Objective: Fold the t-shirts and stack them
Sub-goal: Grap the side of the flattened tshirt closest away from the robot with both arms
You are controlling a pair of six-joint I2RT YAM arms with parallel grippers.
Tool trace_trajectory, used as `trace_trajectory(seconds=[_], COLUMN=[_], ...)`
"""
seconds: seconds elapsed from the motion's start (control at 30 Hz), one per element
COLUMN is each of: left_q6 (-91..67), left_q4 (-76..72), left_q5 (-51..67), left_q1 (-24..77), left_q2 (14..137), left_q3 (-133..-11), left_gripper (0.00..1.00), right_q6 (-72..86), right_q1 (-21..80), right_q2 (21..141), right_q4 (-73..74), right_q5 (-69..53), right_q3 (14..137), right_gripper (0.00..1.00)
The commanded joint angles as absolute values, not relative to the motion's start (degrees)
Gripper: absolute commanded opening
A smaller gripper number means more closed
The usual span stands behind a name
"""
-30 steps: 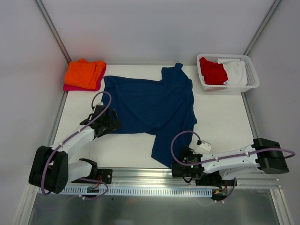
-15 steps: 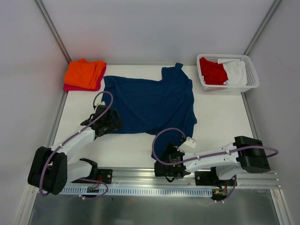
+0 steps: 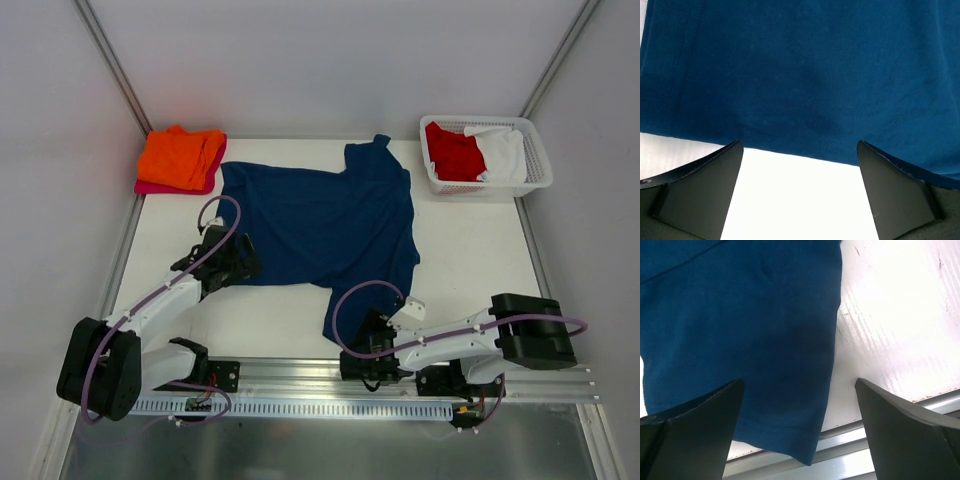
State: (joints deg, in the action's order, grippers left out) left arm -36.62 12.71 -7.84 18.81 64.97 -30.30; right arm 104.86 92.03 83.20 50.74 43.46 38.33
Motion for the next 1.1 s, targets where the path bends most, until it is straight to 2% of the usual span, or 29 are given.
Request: trace_trajectory(seconds=[0.0,0.23,0.5,0.87,1.07], left_q6=[-35.95,-35.95,-35.77,-35.60,-35.51], left_q4=[12.22,12.22,12.22,12.13,12.22], left_q5=[-9.23,-9.40,-9.76,-10.37,-10.37], left_q1=[19.42,19.69,19.86,20.30,20.39], left_q2=[64.16,64.16,65.21,65.65,65.92], left_q3=[-29.97,-30.06,-30.59,-31.02,-31.03], left_gripper=[0.99,0.99,0.99,0.99,0.99], right_q6=[114.52,111.01,107.33,99.76,101.77], right_q1=[91.50,90.00,89.56,89.38,89.38], right_q2=[85.42,86.57,88.68,99.49,98.26], right_q4=[45.62,42.28,38.33,31.55,31.64], right_q5=[38.85,38.94,38.15,33.05,33.14], right_q3=[37.09,37.35,39.81,50.18,48.25], right_gripper=[0.99,0.99,0.93,0.85,0.71])
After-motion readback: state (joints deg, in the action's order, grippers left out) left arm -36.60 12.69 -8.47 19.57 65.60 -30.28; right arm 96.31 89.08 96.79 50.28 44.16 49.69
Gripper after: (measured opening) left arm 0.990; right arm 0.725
